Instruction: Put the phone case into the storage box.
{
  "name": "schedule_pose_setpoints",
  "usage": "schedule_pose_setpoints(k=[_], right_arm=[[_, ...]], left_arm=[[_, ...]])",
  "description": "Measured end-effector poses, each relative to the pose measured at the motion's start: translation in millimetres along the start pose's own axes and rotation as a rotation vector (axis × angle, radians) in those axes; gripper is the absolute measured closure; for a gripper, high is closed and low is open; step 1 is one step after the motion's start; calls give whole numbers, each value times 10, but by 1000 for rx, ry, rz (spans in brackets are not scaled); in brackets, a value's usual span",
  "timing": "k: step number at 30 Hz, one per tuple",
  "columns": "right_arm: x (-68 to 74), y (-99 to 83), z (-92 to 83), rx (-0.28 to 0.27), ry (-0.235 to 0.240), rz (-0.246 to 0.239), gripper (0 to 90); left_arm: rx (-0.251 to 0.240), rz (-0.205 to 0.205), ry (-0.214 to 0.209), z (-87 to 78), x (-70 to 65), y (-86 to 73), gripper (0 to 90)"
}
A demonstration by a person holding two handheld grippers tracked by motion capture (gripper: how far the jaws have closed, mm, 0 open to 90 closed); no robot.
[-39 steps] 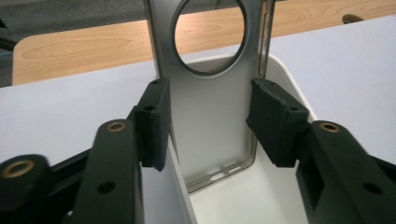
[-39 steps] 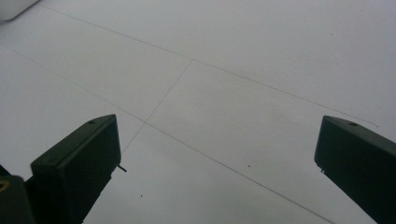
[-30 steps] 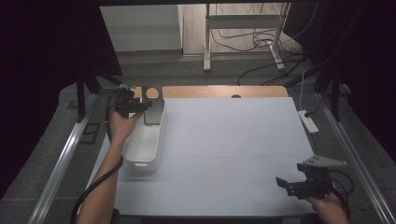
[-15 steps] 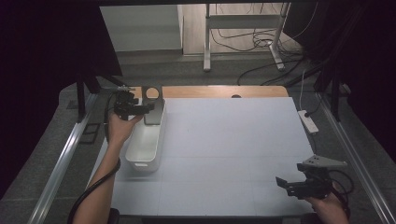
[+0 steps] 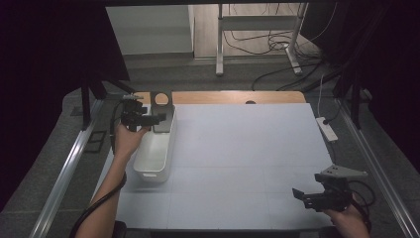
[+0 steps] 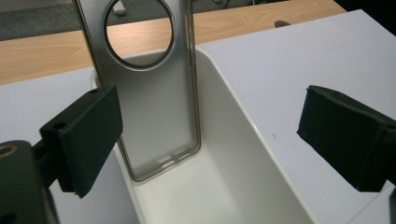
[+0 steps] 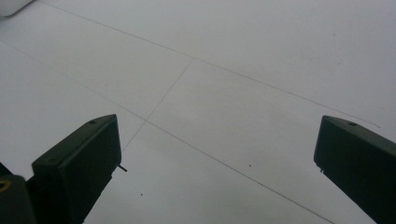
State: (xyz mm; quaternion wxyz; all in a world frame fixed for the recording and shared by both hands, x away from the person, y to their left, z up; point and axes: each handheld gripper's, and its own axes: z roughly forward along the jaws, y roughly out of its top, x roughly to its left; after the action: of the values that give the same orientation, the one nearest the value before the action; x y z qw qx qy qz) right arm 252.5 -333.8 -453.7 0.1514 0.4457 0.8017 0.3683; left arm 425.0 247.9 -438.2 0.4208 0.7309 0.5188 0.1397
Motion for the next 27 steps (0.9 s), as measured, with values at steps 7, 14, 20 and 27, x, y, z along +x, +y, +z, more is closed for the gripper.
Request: schedule_pose_setpoints(k=[7,14,20,27], right_arm=[[5,1,5,5,0,-3,12],[10,1,4,5,-1,-8,12],[11,2,2,7,0,-10,12],[15,1,4,6,-1,-11,12]], left_arm=[[6,33,-21,-36,-71,-45,36],[10,64,-25,-63,-144,-101,19],[0,88,-26,-96,-173,-153,6],[21,134,-33,-125,-205,-198,4]])
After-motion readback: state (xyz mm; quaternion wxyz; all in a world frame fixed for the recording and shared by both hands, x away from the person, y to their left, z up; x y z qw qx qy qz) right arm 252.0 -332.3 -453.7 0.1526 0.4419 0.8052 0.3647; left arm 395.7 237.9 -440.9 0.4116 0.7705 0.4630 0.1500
